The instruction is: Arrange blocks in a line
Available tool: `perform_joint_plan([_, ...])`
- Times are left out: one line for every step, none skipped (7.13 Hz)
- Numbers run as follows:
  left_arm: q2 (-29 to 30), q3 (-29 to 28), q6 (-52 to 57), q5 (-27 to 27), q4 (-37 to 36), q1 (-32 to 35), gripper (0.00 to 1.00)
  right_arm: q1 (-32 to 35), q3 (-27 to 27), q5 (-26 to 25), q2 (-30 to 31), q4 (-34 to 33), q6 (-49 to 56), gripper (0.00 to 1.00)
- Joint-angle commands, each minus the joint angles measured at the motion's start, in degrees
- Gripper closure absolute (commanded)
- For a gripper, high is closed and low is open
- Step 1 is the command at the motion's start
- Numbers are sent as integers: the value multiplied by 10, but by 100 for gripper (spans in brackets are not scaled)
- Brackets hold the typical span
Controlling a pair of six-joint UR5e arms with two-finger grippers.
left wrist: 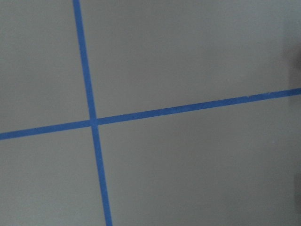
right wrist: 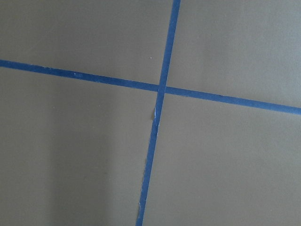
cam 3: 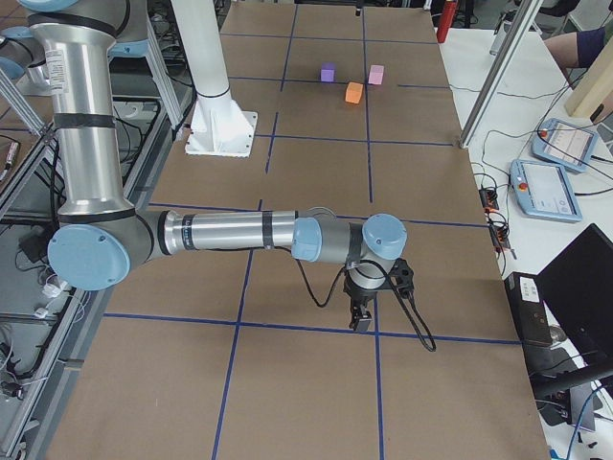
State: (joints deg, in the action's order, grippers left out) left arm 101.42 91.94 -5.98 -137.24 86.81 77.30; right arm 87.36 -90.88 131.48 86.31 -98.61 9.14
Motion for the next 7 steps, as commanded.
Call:
perform_joint_plan([44,-1,-34,1,0,-42,0,0,0,0,0,0,0,0])
perform_joint_plan([58,-3,-45,1,0,-69,0,0,0,0,0,0,0,0])
perform_joint_plan([75,-8,-50,2,0,-102,0,0,0,0,0,0,0,0])
perform_joint_plan([97,-11,-98,7,-1,-122,0,1,0,0,0,0,0,0])
perform_joint_plan([122,-11,-131,41,-3,-145,0,0,0,0,0,0,0,0])
perform_joint_plan([134,-14,-134,47,-3,-173,0,0,0,0,0,0,0,0])
perform_joint_plan([148,-14,-141,48,-3,-194,0,0,0,0,0,0,0,0])
